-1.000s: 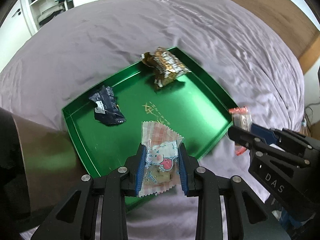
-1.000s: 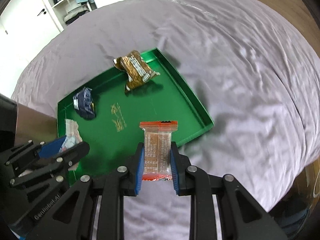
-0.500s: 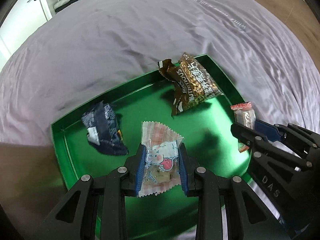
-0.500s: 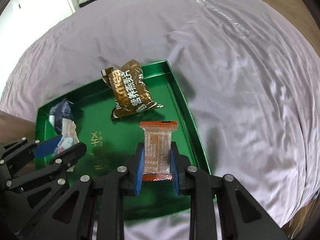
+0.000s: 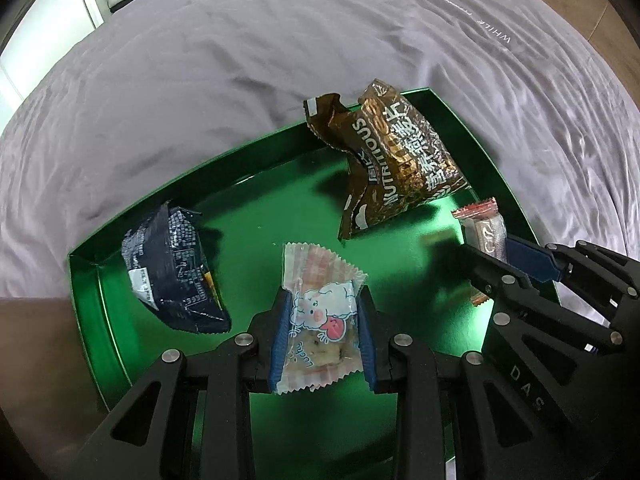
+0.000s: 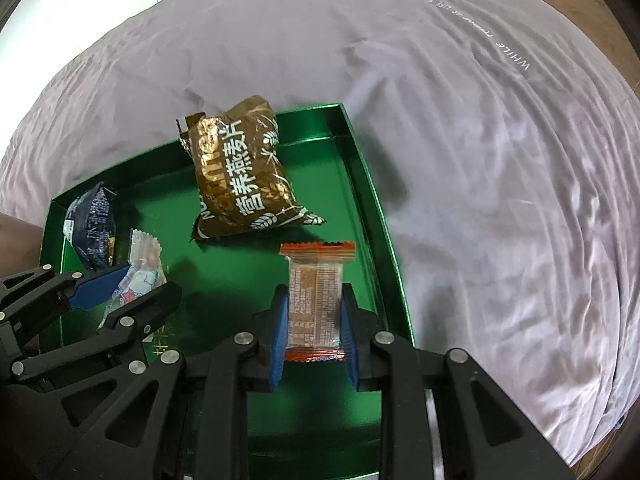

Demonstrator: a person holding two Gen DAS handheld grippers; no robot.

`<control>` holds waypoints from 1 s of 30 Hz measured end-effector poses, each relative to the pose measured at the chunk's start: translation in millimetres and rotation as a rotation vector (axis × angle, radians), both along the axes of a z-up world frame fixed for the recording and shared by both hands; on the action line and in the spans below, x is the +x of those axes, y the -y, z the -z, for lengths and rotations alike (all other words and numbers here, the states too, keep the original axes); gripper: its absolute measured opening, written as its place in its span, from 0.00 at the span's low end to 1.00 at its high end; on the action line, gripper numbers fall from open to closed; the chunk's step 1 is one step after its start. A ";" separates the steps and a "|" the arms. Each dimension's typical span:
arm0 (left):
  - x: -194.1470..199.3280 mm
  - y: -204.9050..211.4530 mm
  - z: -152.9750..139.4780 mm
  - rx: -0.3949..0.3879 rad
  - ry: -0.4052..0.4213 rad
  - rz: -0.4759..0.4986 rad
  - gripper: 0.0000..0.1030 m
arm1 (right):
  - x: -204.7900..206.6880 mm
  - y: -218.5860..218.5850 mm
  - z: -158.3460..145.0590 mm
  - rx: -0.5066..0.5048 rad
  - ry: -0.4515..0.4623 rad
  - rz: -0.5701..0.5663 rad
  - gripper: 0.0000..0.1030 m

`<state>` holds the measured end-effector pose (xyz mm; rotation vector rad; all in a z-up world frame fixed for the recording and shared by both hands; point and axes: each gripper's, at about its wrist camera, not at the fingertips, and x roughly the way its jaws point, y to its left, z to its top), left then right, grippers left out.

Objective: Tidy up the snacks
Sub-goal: 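Carry the pink packet and red-capped bar over the green tray with both grippers, then open the left gripper to drop the pink packet while the right drops the bar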

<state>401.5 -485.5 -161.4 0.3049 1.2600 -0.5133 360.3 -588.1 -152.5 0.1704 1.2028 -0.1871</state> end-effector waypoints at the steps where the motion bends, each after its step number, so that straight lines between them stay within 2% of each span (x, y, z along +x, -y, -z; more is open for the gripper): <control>1: 0.6 0.3 1.0 0.001 -0.002 -0.002 0.26 | 0.1 0.7 1.3 0.000 -0.003 0.001 0.00; 15: 6.2 8.3 5.8 0.012 0.012 -0.003 0.27 | -1.9 5.2 9.4 -0.013 -0.012 0.012 0.00; 22: 2.6 9.1 4.5 0.012 0.009 -0.007 0.32 | -6.8 8.5 8.8 -0.020 -0.019 0.016 0.00; 23: 1.9 8.9 4.3 0.013 0.008 -0.008 0.32 | -7.4 8.9 8.4 -0.022 -0.019 0.016 0.01; 24: 1.0 8.6 3.9 0.012 0.007 -0.007 0.32 | -8.0 8.9 7.5 -0.020 -0.016 0.014 0.12; 30: -1.1 4.5 3.8 0.008 0.008 -0.016 0.34 | -10.0 6.9 -2.3 -0.038 -0.006 -0.005 0.19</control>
